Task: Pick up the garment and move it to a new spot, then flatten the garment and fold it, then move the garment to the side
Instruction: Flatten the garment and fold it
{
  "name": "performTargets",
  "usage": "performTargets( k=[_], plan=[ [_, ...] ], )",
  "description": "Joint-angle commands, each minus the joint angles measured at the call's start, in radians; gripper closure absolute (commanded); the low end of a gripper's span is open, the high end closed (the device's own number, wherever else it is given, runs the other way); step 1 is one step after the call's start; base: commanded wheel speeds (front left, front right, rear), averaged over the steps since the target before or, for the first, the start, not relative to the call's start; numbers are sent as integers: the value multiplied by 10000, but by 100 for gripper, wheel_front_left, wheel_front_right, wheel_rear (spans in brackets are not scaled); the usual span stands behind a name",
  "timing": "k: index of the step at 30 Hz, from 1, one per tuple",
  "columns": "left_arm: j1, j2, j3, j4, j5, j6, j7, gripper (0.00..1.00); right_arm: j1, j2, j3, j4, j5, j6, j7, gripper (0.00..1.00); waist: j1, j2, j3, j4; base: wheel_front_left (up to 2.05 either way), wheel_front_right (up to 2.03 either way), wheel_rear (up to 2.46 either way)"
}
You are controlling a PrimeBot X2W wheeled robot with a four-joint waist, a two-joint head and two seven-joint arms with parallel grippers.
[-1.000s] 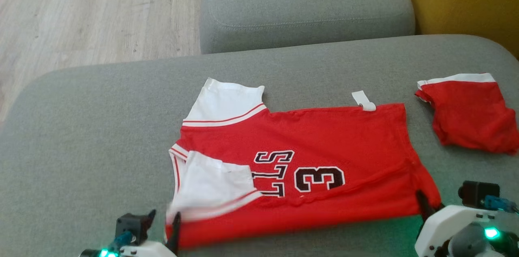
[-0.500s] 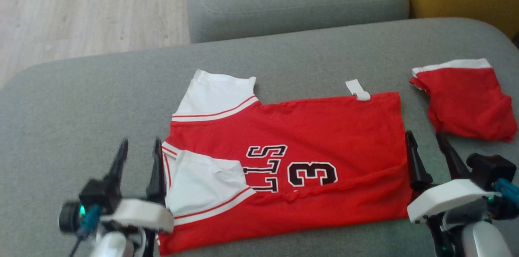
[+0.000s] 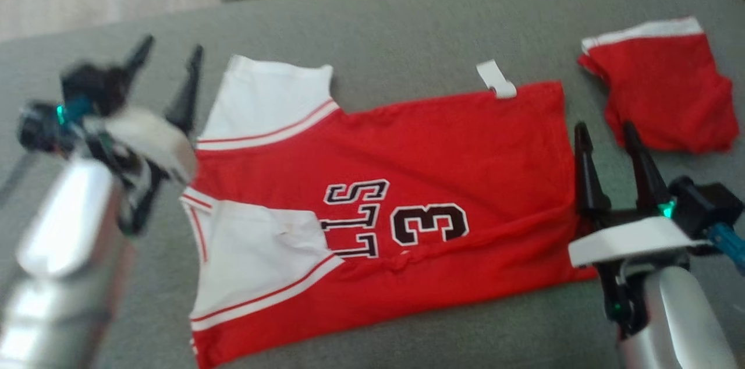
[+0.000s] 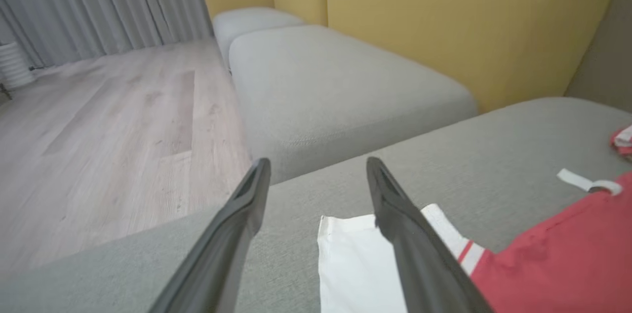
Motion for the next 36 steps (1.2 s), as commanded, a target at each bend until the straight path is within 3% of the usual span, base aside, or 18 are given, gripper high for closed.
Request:
performTargets(
  k=[1,5,12,17,26,34,35,36],
  plan=[
    [-978,632,144,268,-58,-230,570,0,-497,-85,373,-234,73,-9,-200,0,-3,0,666,-532,0,0,0],
    [-2282,1112,-327,1488,-328,-533,1847,0,-799,-85,517,-99,285,-9,-484,0,-3,0,1204,-875,0,0,0],
    [-3422,1625,-1557,2644,-1322,-595,3254,0,-1077,-85,828,132,525,-9,-799,0,-3,0,1801,-1360,0,0,0],
    [-3775,1999,-2123,3132,-1827,-598,3227,0,-1205,-85,939,316,586,-9,-927,0,-3,0,2005,-1614,0,0,0],
    [-4021,2091,-3064,3662,-2377,-599,3261,0,-1365,-85,678,436,553,-9,-1025,0,-3,0,2191,-1830,0,0,0],
    [-3991,2143,-3992,3656,-3544,-599,3778,0,-1417,-85,580,542,503,-9,-1046,0,-3,0,2251,-1838,0,0,0],
    [-3975,2169,-4110,3630,-3696,-599,3903,49,-1422,-85,561,556,494,-9,-1047,0,-3,0,2240,-1817,0,0,0],
    [-3969,2198,-4200,3603,-3848,-599,3985,86,-1429,-85,541,567,482,-9,-1045,0,-3,0,2229,-1796,0,0,0]
  ],
)
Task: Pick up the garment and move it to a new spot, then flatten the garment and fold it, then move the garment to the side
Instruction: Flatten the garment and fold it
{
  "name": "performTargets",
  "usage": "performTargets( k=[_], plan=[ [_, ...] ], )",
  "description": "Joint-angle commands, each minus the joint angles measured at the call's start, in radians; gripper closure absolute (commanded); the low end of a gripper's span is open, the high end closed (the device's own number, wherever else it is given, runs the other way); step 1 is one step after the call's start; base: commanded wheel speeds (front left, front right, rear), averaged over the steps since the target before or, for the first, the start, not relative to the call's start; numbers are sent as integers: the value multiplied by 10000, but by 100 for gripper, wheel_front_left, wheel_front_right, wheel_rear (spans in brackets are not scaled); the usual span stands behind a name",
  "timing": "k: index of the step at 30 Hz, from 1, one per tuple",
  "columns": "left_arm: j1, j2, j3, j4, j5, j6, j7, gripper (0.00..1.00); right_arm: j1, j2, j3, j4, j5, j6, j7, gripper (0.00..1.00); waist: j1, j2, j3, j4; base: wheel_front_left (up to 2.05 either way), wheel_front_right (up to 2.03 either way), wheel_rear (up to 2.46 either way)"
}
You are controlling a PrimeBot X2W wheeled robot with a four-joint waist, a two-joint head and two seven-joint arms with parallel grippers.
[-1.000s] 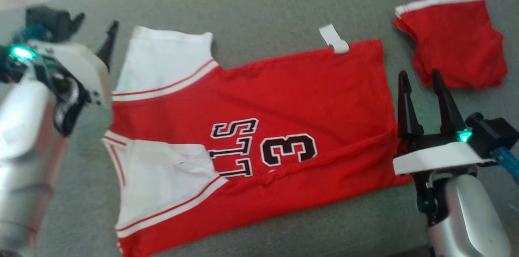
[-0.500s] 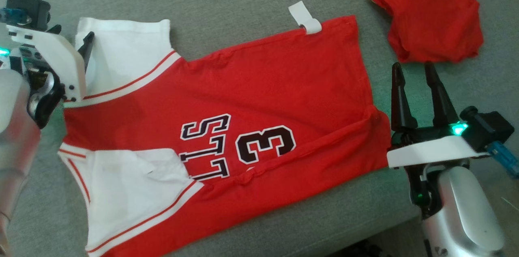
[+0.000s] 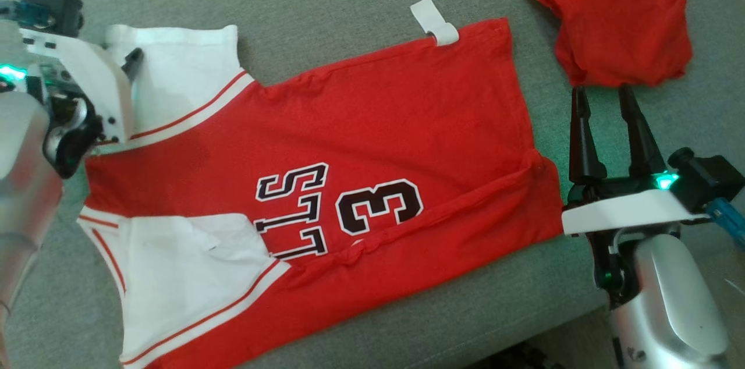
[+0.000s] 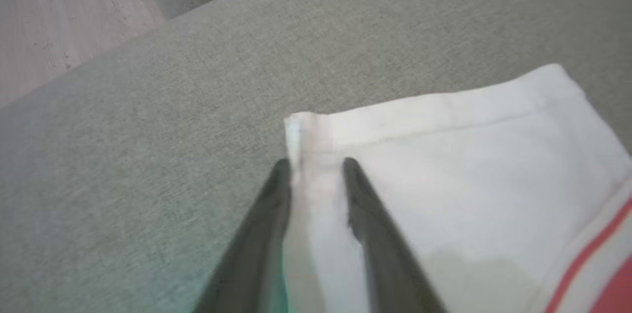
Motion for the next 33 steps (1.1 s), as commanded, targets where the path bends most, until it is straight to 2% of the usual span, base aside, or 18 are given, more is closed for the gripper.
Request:
performTargets(
  k=[1,7,16,22,25,33],
  plan=[
    [-109,445,102,-82,-116,18,153,100,-220,-70,113,-265,-63,-9,-130,0,0,0,-27,47,0,0,0],
    [-133,416,-67,-81,-573,18,-518,100,-323,-70,-55,-284,-389,-9,51,0,0,0,-269,388,0,0,0],
    [-8,-27,-101,-484,-517,18,-3297,100,-1055,-70,-458,-109,-1834,-9,1441,0,0,0,-816,1324,0,0,0],
    [321,-306,-102,-1066,-287,108,-4657,100,-1515,-314,-574,394,-1878,-9,2474,0,0,0,-1235,2125,0,0,0],
    [645,-362,-211,-1773,-157,310,-4961,100,-1871,-794,-599,1140,-2072,-9,3184,0,0,0,-1423,2607,0,0,0],
    [1137,-235,-577,-3426,45,683,-4624,100,-2762,-1516,-866,2969,-2522,-9,4113,0,0,0,-1374,3218,0,0,0]
  ],
)
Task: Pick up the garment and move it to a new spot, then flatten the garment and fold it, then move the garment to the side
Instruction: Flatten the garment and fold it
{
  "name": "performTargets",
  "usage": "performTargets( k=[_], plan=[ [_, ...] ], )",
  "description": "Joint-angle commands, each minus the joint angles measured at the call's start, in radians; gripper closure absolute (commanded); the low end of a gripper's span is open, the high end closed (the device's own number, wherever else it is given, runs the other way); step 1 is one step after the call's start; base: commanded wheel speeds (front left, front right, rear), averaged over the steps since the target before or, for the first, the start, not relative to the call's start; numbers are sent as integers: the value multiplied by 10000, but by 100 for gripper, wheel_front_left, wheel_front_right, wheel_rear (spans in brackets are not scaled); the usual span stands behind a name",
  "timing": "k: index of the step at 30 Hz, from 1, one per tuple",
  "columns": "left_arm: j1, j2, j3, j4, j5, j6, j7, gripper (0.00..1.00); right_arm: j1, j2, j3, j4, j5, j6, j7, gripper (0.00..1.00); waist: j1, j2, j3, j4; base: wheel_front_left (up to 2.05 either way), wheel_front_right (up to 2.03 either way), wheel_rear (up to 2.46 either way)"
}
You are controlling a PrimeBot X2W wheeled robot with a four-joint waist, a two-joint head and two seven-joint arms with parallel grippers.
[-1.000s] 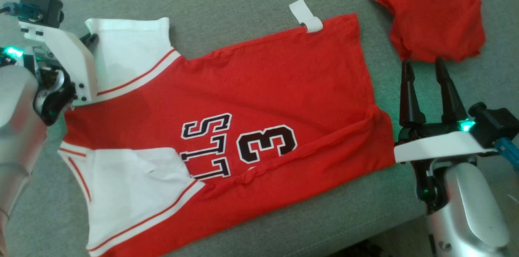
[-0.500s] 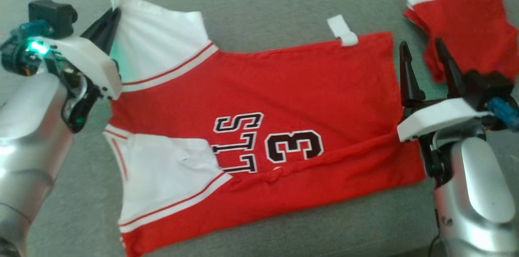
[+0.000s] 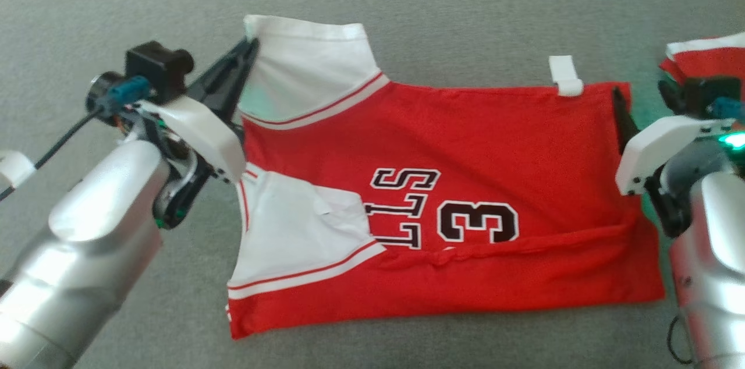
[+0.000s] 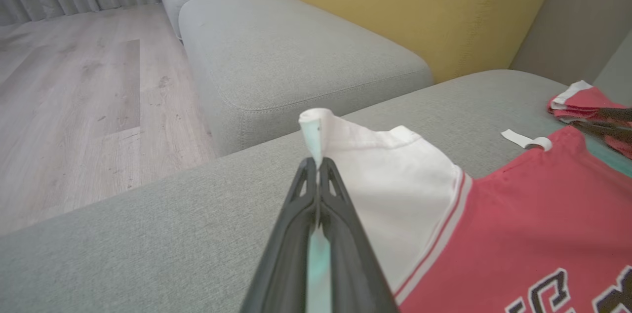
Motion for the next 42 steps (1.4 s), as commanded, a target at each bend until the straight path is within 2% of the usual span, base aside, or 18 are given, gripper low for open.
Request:
performTargets(
  k=[1,7,13,14,15,22,31,42],
  plan=[
    [-289,448,344,-447,91,89,61,100,-424,-159,70,-40,-73,-9,75,0,1,0,72,176,0,0,0],
    [-45,640,196,-1520,96,349,435,100,-1139,-435,-157,1535,-266,-9,277,0,1,0,264,453,0,0,0],
    [75,790,231,-2000,-10,528,587,100,-1740,-598,228,2715,-437,-9,269,0,1,0,446,533,0,0,0],
    [88,811,231,-2035,-17,547,602,100,-1823,-618,396,2896,-424,-9,303,60,1,0,454,527,0,0,0],
    [99,830,230,-2056,-23,564,615,100,-1909,-656,597,3040,-411,-9,291,100,1,0,459,514,0,0,0],
    [75,988,489,-1833,-162,724,436,100,-2740,-874,1300,3253,500,-9,-582,100,1,0,286,217,0,0,0],
    [-895,1273,707,-989,311,747,145,100,-3749,-785,1885,2637,2639,-9,-1417,100,1,0,419,-215,0,0,0],
    [-2708,804,550,791,1041,217,-301,100,-4957,-834,2768,2496,3912,-9,-2034,100,1,0,1002,-402,0,0,0]
  ],
)
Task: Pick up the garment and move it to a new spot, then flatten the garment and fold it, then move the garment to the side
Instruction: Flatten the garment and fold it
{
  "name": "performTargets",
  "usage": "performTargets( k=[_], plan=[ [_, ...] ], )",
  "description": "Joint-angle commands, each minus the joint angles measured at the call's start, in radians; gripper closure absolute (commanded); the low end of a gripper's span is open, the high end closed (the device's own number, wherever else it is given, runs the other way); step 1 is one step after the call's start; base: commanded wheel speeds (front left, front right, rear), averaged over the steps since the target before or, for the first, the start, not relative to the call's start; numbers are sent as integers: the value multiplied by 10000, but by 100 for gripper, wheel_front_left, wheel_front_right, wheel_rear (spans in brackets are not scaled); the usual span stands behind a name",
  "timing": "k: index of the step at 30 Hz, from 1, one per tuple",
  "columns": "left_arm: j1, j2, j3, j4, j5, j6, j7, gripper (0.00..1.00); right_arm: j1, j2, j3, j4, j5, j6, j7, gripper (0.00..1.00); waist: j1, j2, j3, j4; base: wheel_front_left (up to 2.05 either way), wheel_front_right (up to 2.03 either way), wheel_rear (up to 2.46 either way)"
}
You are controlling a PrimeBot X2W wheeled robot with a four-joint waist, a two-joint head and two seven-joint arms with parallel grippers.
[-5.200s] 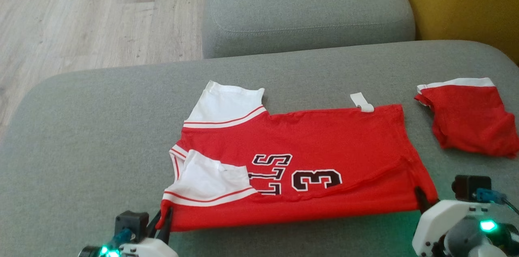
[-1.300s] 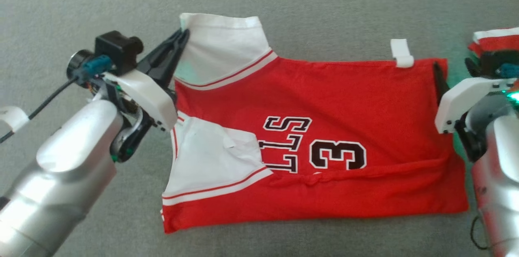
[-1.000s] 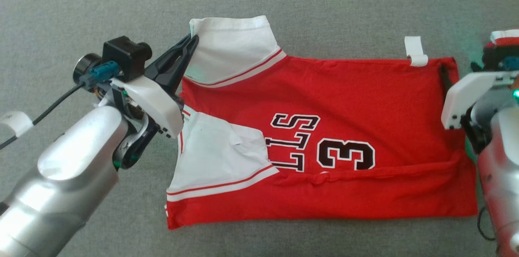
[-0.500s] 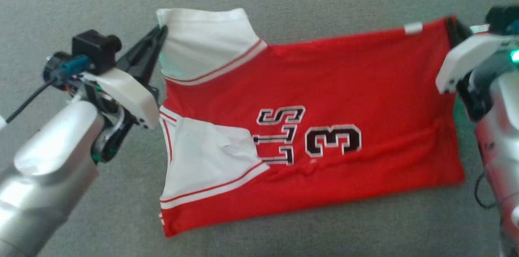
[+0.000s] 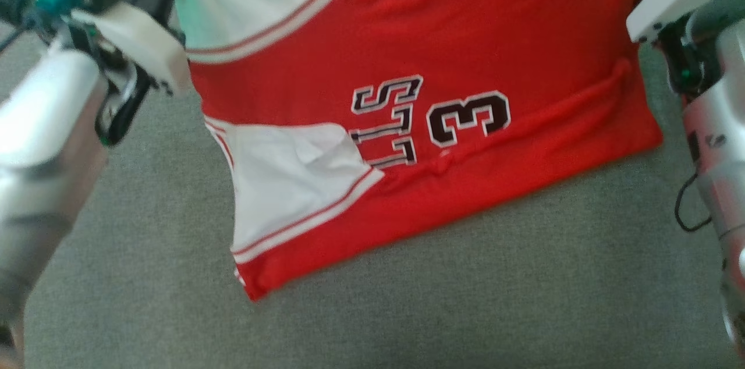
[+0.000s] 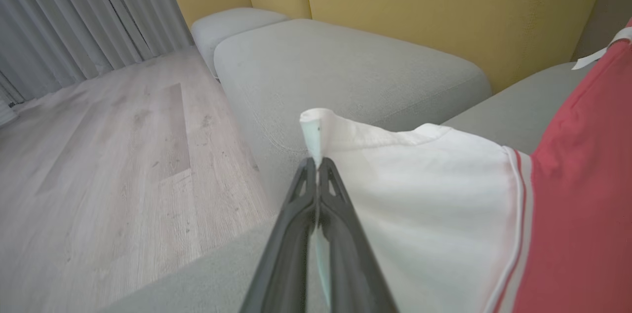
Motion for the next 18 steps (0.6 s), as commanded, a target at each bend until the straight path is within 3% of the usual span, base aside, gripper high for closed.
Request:
performTargets(
  k=[1,11,18],
  plan=[
    [-707,352,436,-116,76,16,-132,100,-324,-47,91,-258,88,-9,-95,100,-1,0,56,-17,0,0,0],
    [-2596,-508,390,2264,762,-349,-1645,100,-1535,-24,387,775,510,-9,-738,100,-1,0,469,-61,0,0,0],
    [-2520,-1070,156,3040,699,-641,-1903,100,-1370,-173,968,1156,922,-9,-1122,100,-1,0,265,146,0,0,0]
  ],
)
